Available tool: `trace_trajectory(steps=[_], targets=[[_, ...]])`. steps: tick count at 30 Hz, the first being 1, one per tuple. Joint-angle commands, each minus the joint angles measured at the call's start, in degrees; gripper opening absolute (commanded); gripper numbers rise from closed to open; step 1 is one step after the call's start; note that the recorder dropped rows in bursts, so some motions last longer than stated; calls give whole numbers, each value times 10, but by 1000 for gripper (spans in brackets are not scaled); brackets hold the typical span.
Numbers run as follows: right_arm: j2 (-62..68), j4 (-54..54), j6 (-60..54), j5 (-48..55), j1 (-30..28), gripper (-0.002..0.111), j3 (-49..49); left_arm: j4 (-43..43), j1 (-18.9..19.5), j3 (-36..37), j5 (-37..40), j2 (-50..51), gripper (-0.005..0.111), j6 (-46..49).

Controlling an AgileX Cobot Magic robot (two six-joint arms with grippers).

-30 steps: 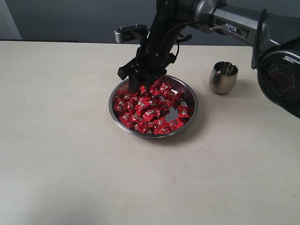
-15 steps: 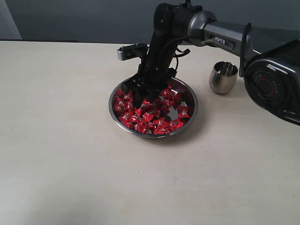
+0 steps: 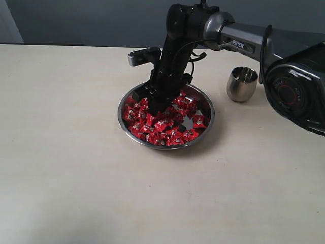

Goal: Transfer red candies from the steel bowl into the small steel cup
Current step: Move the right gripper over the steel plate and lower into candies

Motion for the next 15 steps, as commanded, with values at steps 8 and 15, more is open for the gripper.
trace_trajectory(steps=[8,15], targets=[[11,-1,-2,1,-1,26,-4,2,0,-1,-4,-2,0,-3],[8,-1,-2,1,-1,0,-4,2,0,-1,-4,-2,0,-3]])
